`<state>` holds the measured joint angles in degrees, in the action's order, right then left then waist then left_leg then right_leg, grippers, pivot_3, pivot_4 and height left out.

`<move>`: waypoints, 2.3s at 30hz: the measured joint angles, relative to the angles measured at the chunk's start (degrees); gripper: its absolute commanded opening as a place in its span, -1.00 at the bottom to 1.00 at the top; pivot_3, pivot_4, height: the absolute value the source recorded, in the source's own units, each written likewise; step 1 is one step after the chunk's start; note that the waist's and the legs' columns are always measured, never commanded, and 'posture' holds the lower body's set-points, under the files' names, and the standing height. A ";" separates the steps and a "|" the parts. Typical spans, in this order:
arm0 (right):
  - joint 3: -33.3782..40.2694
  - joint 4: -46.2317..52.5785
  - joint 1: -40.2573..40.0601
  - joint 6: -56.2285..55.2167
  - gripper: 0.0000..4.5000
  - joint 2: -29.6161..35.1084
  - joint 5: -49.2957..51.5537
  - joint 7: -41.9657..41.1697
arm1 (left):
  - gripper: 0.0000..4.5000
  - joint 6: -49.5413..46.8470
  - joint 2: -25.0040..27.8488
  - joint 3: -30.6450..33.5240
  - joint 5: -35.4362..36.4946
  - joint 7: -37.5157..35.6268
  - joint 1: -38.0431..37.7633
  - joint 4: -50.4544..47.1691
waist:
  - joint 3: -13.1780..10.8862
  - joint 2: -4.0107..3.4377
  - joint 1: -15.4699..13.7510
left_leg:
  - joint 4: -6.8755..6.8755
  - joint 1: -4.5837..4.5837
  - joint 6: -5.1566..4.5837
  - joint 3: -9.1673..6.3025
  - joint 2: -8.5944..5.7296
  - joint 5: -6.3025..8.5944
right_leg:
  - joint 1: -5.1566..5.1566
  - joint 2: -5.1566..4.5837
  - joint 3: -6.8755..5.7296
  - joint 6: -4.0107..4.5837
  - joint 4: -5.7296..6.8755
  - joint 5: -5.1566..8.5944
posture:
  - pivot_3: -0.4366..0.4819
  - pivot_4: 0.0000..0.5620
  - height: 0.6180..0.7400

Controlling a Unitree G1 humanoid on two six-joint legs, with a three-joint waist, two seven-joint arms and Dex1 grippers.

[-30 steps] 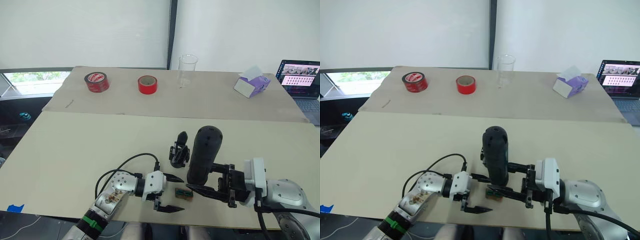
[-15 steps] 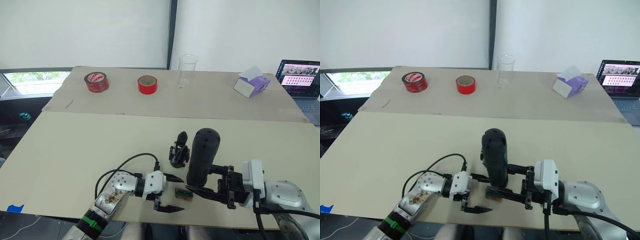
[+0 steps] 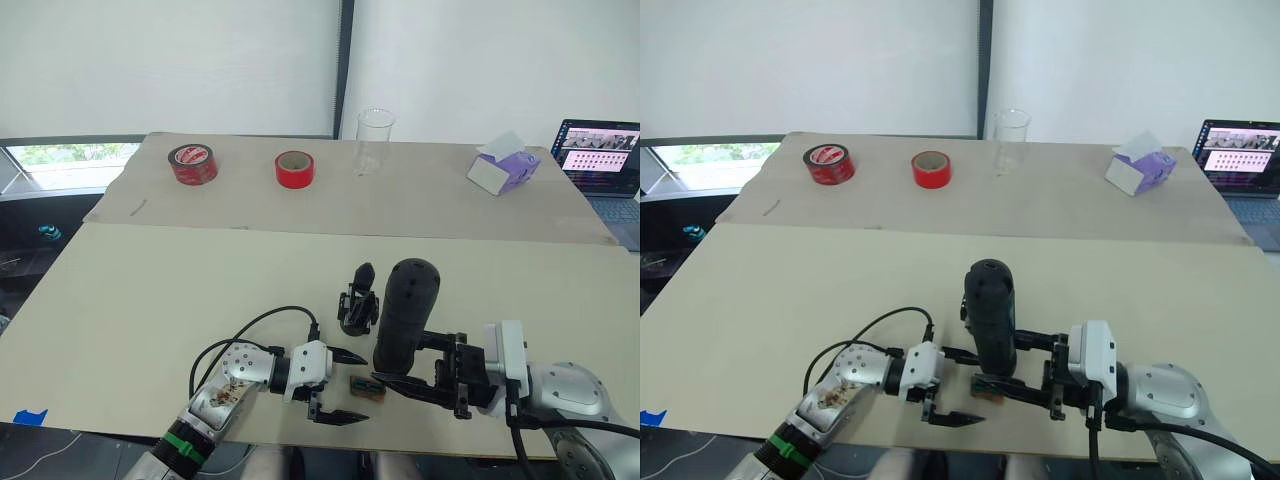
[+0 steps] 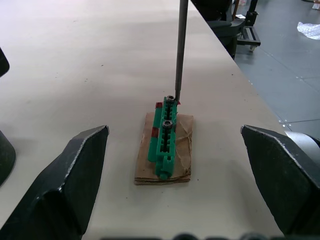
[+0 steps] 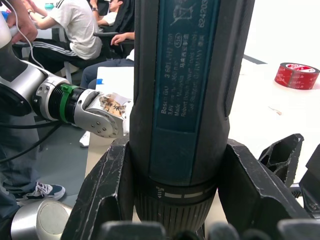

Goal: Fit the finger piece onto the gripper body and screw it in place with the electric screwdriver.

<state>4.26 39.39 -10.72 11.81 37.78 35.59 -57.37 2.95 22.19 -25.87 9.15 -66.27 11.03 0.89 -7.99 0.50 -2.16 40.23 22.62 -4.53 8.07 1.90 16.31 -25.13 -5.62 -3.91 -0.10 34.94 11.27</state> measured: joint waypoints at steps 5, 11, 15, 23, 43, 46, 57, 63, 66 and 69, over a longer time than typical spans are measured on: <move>0.00 -0.26 0.08 -0.01 -0.15 -0.08 -0.02 -0.03 | 1.00 -0.22 0.00 0.00 0.00 0.12 0.00 -0.09 | 0.00 0.00 -0.01 | 0.00 0.00 0.00 0.00 0.00 0.00 | 0.00 0.00 0.00 0.00 0.00 0.00 | -0.05 -0.47 1.00; 0.00 -0.26 0.10 -0.02 -0.15 -0.08 -0.02 -0.06 | 1.00 -0.21 0.00 0.00 0.00 0.16 -0.06 -0.05 | 0.00 0.00 0.00 | 0.00 0.00 0.00 0.00 0.00 0.00 | 0.00 0.00 0.00 0.00 0.00 0.00 | -0.05 -0.47 1.00; 0.01 -0.27 0.13 -0.02 -0.15 -0.08 -0.02 -0.06 | 1.00 -0.15 0.00 0.00 0.00 0.21 -0.17 0.01 | 0.00 0.00 0.00 | 0.00 0.00 0.00 0.00 0.00 0.00 | 0.00 0.00 0.00 0.00 0.00 0.00 | -0.05 -0.47 1.00; 0.18 -0.27 0.14 -0.02 -0.15 -0.01 -0.01 -0.67 | 1.00 0.47 0.00 0.00 0.00 0.26 -0.33 0.24 | 0.00 0.00 0.01 | -0.01 0.00 0.00 0.00 0.00 0.00 | 0.00 0.00 0.00 0.00 0.00 0.00 | -0.05 -0.47 1.00; 0.75 -0.27 0.68 0.05 -0.15 0.42 0.61 -1.23 | 1.00 0.54 0.00 -0.01 0.00 0.31 -0.22 0.46 | 0.00 0.00 -0.01 | -0.01 0.00 0.00 0.00 0.00 0.00 | 0.00 0.00 0.00 0.01 0.00 0.00 | -0.05 -0.47 1.00; 0.75 -0.27 0.68 0.09 -0.15 0.92 0.63 -1.21 | 1.00 0.54 0.00 -0.01 0.00 0.32 -0.21 0.48 | 0.00 0.00 -0.01 | -0.01 0.00 0.00 0.00 0.00 0.00 | 0.00 -0.01 0.00 0.01 0.00 0.00 | -0.05 -0.47 1.00; 0.74 -0.26 0.68 0.34 -0.15 1.29 0.71 -1.05 | 1.00 0.67 -0.01 -0.02 0.00 0.29 -0.19 0.58 | 0.00 0.00 -0.01 | -0.01 0.00 0.00 0.00 0.00 0.00 | 0.00 0.00 0.00 0.01 0.00 0.00 | -0.05 -0.47 1.00; 0.70 -0.26 0.67 0.85 -0.15 1.57 0.71 -1.05 | 1.00 0.58 0.00 -0.02 0.00 0.30 -0.20 0.41 | 0.00 0.00 -0.01 | -0.01 0.00 0.00 0.00 0.00 0.00 | 0.00 0.00 0.00 0.01 0.00 0.00 | -0.05 -0.47 1.00; 0.56 -0.26 0.68 1.00 -0.15 1.58 0.71 -1.03 | 1.00 0.53 0.26 0.02 0.00 0.48 -0.95 -0.51 | 0.00 0.01 0.02 | -0.02 0.00 0.00 0.00 0.00 0.00 | 0.00 0.00 0.00 0.01 0.00 0.01 | -0.05 -0.47 1.00; 0.48 -0.26 0.68 1.27 -0.15 1.75 0.71 -1.04 | 1.00 0.48 0.88 0.08 0.00 0.54 -1.97 -1.39 | 0.00 0.00 0.17 | -0.09 0.00 0.01 0.02 0.02 0.00 | -0.03 0.00 0.01 0.03 0.00 0.02 | -0.05 -0.47 1.00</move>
<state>4.74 39.13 -10.05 13.08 39.53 36.30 -58.41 3.43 23.07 -25.79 9.15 -65.73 9.06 -0.50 -7.99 0.51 -1.99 40.14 22.62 -4.52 8.09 1.92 16.31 -25.16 -5.62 -3.90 -0.08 34.94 11.29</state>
